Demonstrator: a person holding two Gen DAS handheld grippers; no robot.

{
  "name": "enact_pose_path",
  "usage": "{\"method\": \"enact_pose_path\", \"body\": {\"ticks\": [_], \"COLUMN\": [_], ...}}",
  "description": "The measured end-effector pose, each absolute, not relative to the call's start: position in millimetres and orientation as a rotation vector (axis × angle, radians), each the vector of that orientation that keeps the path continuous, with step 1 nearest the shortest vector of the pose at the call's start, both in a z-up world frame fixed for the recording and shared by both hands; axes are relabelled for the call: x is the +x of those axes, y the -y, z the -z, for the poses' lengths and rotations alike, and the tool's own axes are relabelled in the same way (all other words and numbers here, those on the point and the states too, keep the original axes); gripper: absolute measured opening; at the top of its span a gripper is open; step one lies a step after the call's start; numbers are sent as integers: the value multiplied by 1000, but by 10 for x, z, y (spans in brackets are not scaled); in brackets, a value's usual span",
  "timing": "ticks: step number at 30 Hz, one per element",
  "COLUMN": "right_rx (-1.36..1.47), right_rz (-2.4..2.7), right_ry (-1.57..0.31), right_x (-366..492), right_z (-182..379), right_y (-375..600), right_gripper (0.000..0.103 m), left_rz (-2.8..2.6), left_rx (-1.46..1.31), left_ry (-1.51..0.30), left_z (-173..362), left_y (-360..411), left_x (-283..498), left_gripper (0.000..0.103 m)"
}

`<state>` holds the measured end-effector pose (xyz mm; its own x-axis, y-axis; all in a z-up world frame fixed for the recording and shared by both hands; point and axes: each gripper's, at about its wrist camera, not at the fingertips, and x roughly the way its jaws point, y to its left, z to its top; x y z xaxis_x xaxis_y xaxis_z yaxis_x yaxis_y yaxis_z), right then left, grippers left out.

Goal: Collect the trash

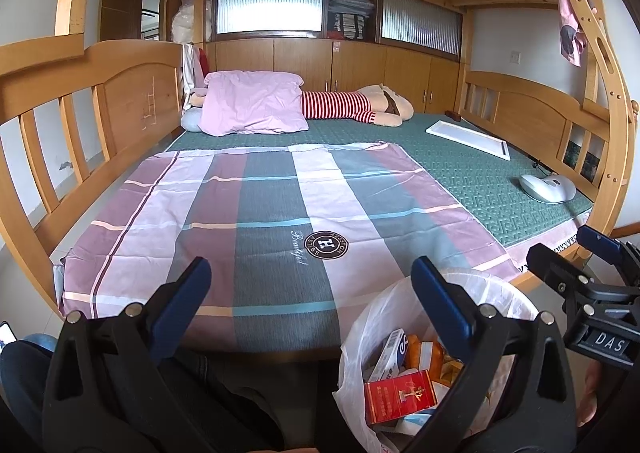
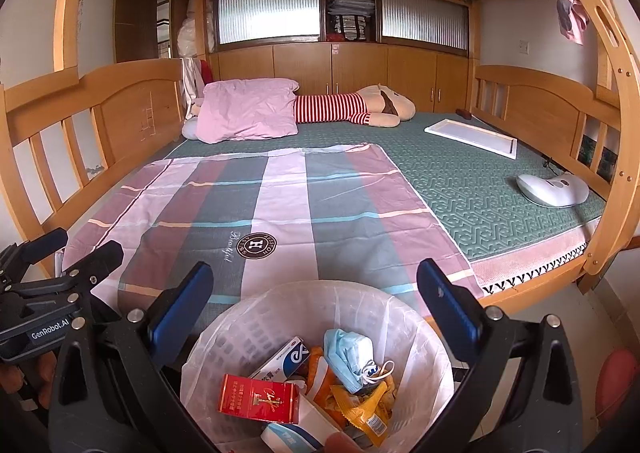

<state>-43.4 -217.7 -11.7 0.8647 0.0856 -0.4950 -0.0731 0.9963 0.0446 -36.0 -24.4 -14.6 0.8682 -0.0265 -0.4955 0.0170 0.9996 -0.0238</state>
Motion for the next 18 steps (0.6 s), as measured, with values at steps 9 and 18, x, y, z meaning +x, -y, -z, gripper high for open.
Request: {"method": "enact_pose_path", "body": {"ticks": [9, 18], "right_rx": [25, 26], "right_rz": [-84, -86], "right_ry": [-524, -529], "right_x": [-426, -419], "right_z": [133, 160], "right_y": [2176, 2173], "right_gripper": [99, 99], "left_rz": [27, 27], "left_rx": [-18, -21], "left_ry": [-522, -529], "left_z": [160, 186], "left_y": [244, 237], "left_x": [-358, -362], "left_gripper": [99, 99]}}
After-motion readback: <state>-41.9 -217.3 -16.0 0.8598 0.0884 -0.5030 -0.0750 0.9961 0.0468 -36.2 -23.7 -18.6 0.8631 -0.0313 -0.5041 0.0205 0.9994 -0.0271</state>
